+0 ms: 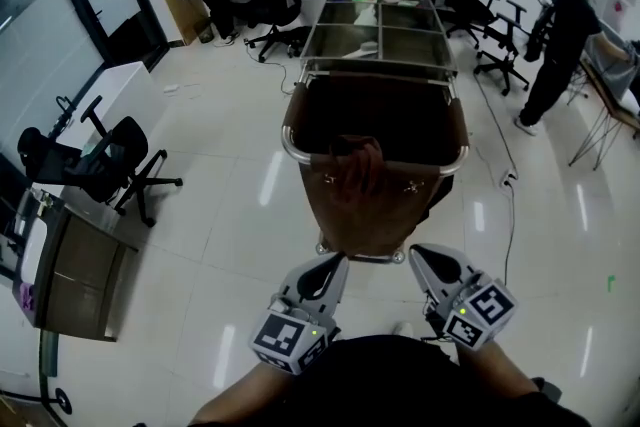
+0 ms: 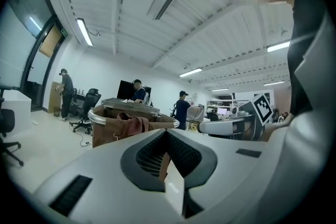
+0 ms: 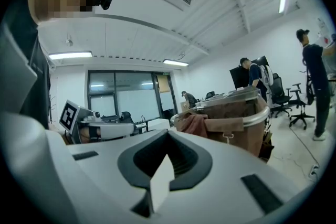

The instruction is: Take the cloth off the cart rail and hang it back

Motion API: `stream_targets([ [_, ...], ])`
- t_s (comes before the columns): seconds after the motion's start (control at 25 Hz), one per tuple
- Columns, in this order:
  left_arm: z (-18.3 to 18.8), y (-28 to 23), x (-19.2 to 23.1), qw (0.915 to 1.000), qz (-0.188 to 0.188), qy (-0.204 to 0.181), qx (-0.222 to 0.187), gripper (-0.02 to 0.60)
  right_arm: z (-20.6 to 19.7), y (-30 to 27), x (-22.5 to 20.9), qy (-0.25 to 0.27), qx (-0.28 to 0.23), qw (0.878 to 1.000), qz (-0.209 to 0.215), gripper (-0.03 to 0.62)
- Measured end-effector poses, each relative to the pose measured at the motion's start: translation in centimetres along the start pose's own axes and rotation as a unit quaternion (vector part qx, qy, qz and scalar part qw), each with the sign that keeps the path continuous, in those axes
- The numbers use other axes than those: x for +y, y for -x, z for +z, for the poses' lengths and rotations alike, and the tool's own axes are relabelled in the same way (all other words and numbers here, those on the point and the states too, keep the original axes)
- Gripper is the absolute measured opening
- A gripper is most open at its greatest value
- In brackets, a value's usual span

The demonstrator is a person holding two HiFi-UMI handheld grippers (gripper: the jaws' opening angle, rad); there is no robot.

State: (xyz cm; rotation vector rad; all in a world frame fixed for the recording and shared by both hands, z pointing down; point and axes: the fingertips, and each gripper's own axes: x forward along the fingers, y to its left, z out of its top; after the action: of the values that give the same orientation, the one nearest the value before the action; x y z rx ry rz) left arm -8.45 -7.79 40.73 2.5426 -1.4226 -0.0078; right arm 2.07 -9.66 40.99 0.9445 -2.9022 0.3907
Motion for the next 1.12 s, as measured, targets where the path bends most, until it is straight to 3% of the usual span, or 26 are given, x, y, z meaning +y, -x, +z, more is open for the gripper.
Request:
stream_targets([
  [0.28,0.3,-0.8,-1.0,0.9998,-0.017,-0.007,0.001,0.0,0.2,0.8,-0.8,-0.002,-0.002,1.0,-0.02,0.009],
  [1.12,1.2,-1.7,-1.6,0.999,-0.029,-0.035,-0.006,0.0,0.1,1.3,-1.4,0.0,-0.007,1.0,-0.027,0.009],
])
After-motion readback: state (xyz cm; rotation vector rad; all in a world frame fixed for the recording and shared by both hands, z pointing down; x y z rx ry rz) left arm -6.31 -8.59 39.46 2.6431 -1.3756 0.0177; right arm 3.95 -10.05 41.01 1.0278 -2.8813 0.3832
